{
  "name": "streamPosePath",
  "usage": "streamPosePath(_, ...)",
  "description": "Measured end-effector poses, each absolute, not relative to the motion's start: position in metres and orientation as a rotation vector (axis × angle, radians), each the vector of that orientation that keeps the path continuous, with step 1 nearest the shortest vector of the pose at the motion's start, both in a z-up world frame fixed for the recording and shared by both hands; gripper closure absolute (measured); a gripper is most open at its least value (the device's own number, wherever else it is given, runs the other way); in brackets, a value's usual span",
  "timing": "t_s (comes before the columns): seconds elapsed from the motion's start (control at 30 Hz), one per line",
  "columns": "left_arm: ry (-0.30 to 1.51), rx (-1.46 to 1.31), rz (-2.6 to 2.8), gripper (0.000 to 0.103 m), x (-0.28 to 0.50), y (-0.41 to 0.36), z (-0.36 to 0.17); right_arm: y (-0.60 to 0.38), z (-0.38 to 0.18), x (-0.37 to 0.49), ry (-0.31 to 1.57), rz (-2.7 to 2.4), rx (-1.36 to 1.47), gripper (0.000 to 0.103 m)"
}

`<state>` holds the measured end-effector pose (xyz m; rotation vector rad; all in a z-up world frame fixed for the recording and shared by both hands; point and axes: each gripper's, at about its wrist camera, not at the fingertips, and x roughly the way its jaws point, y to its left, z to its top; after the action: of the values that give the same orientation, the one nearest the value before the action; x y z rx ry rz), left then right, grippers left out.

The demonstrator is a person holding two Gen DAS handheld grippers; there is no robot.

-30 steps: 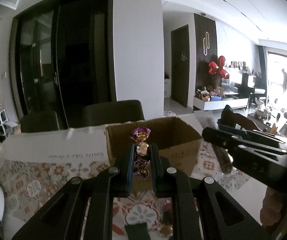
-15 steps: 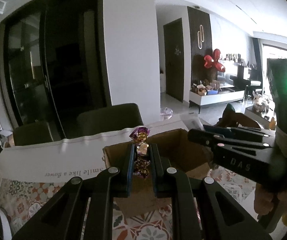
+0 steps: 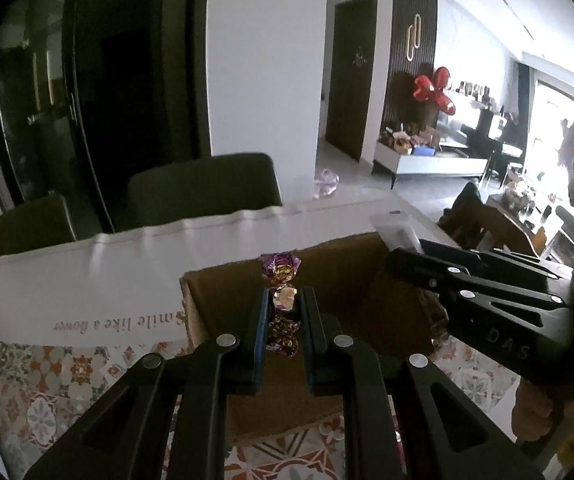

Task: Organize snacks
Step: 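Carry candy over the cardboard box and open left tool while right tool lowers stick inside, then open right tool to drop the stick snack into the box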

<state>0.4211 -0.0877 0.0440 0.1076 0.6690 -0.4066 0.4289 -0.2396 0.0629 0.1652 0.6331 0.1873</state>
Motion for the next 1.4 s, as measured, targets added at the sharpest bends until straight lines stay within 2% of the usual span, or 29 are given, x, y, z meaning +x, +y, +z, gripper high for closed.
streamPosePath(0.07, 0.678, 0.111, -0.401, 0.085, 0.424, -0.088, 0.039, -0.241, 0.057, 0.436, 0.654, 0.182, 0.169, 0.079)
streamPosePath(0.1, 0.678, 0.113, -0.399, 0.076, 0.425, -0.088, 0.037, -0.241, 0.055, 0.438, 0.662, 0.181, 0.172, 0.078)
streamPosePath(0.13, 0.679, 0.113, -0.397, 0.061, 0.425, -0.088, 0.036, -0.242, 0.053, 0.44, 0.671, 0.18, 0.171, 0.077)
streamPosePath(0.17, 0.678, 0.112, -0.391, 0.054, 0.427, -0.088, 0.036, -0.242, 0.051, 0.443, 0.683, 0.176, 0.171, 0.072)
streamPosePath(0.2, 0.672, 0.109, -0.385, 0.052, 0.426, -0.087, 0.035, -0.242, 0.05, 0.444, 0.688, 0.173, 0.17, 0.058)
streamPosePath(0.27, 0.663, 0.113, -0.377, 0.05, 0.424, -0.085, 0.036, -0.243, 0.048, 0.444, 0.692, 0.153, 0.154, 0.044)
streamPosePath(0.4, 0.648, 0.122, -0.368, 0.043, 0.413, -0.08, 0.038, -0.24, 0.052, 0.434, 0.67, 0.138, 0.115, 0.044)
streamPosePath(0.57, 0.627, 0.113, -0.36, 0.034, 0.392, -0.072, 0.045, -0.239, 0.058, 0.413, 0.629, 0.134, 0.09, 0.039)
streamPosePath(1.03, 0.491, 0.161, -0.332, 0.03, 0.31, -0.056, 0.062, -0.234, 0.077, 0.33, 0.507, 0.11, 0.058, 0.039)
streamPosePath(1.1, 0.477, 0.167, -0.333, 0.03, 0.3, -0.054, 0.062, -0.234, 0.078, 0.317, 0.492, 0.099, 0.059, 0.031)
streamPosePath(1.4, 0.449, 0.174, -0.284, 0.028, 0.255, -0.042, 0.051, -0.226, 0.075, 0.27, 0.452, 0.08, 0.04, 0.031)
